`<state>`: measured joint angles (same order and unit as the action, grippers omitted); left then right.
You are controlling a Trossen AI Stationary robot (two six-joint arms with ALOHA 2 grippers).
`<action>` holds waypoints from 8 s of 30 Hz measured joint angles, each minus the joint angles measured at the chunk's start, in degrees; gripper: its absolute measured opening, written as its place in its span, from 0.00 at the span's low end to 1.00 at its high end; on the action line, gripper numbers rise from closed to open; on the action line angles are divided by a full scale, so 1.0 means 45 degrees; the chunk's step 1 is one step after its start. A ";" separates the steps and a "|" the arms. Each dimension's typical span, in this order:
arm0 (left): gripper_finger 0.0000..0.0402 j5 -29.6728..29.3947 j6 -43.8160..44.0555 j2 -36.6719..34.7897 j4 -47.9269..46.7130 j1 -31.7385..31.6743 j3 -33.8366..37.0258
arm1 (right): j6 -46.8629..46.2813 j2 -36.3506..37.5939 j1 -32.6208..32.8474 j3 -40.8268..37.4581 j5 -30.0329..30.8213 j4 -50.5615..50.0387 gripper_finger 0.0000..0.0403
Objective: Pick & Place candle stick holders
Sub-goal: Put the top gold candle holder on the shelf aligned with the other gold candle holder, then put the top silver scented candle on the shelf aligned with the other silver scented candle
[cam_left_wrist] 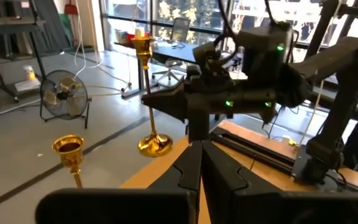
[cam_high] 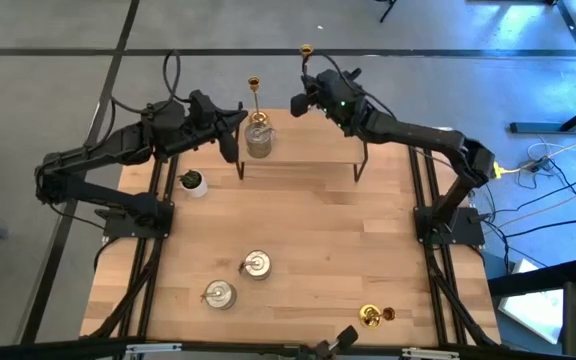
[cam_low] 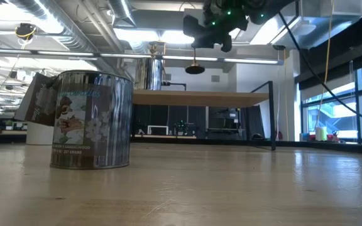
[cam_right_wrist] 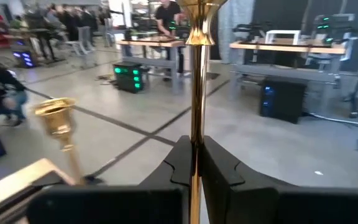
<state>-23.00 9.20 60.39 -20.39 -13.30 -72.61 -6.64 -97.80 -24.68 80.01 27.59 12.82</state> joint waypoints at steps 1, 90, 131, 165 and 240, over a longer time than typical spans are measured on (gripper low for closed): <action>0.01 -0.0004 0.0061 0.0014 -0.0025 0.0001 0.0008 | -0.0089 0.0000 0.0066 -0.0173 -0.0033 0.0248 0.04; 0.01 -0.0152 0.0590 0.0227 0.0545 0.0015 0.0013 | 0.0677 -0.1846 0.0178 -0.3358 0.1078 0.5867 0.07; 0.00 0.0037 0.0454 0.0227 0.0516 0.0015 0.0013 | 0.1284 -0.1734 0.0868 -0.3353 0.2205 0.5673 0.18; 0.00 0.0004 0.0484 0.0216 0.0549 0.0016 0.0013 | -0.0182 0.1142 0.1965 -0.3324 0.1955 -0.0083 0.67; 0.04 0.3266 0.7077 0.6681 -1.0059 0.7244 -0.4006 | -0.5472 0.8244 1.3448 -0.3329 0.0301 -0.9481 0.67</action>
<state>-8.30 41.05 90.45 -65.65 19.30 -90.64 -31.27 -60.70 35.83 65.04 28.95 -29.85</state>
